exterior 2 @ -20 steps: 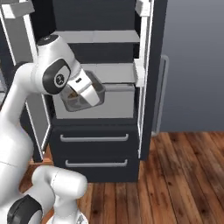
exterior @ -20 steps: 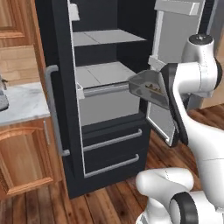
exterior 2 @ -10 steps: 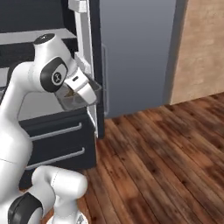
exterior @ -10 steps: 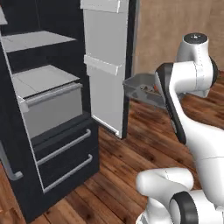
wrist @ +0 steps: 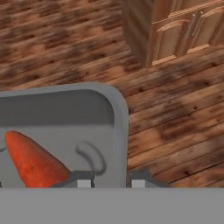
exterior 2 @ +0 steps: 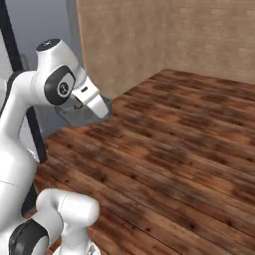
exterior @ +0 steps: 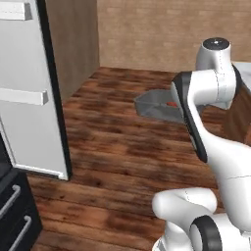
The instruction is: Place the tupperware containing the fish and carrot meal in the microwave. Close the microwave door and press the start button to reheat the meal.
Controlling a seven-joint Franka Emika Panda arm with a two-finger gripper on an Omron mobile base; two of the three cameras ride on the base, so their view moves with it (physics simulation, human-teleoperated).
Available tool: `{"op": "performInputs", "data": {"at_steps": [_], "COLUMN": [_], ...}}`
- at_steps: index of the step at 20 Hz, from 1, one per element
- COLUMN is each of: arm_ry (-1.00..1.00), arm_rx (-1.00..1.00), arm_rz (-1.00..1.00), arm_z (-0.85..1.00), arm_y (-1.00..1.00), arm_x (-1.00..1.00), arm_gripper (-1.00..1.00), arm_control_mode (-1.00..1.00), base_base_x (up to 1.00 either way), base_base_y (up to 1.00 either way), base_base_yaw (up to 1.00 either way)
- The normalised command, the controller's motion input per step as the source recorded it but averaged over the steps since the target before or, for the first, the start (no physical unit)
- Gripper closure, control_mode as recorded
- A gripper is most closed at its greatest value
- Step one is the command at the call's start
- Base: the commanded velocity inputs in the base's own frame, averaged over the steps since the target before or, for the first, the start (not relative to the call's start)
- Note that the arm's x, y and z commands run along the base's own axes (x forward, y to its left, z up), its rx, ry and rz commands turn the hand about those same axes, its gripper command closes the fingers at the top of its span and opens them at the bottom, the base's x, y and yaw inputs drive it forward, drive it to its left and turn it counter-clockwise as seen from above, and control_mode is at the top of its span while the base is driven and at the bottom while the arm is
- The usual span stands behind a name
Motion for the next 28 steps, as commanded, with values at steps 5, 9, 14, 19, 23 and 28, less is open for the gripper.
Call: {"op": "performInputs", "data": {"at_steps": [5, 9, 14, 19, 23, 28], "arm_ry": [0.0, 0.0, 0.0, 0.0, 0.0, 0.0], "arm_rx": [0.0, 0.0, 0.0, 0.0, 0.0, 0.0], "arm_rz": [0.0, 0.0, 0.0, 0.0, 0.0, 0.0], "arm_z": [0.0, 0.0, 0.0, 0.0, 0.0, 0.0], "arm_y": [0.0, 0.0, 0.0, 0.0, 0.0, 0.0], "arm_x": [0.0, 0.0, 0.0, 0.0, 0.0, 0.0], "arm_gripper": [1.0, 1.0, 1.0, 1.0, 1.0, 1.0], "arm_control_mode": [1.0, 1.0, 1.0, 1.0, 1.0, 1.0], "base_base_x": [0.0, 0.0, 0.0, 0.0, 0.0, 0.03], "base_base_y": [0.0, 0.0, 0.0, 0.0, 0.0, 0.0], "base_base_yaw": [-0.92, -0.92, -0.89, -0.89, -0.87, -0.84]}}
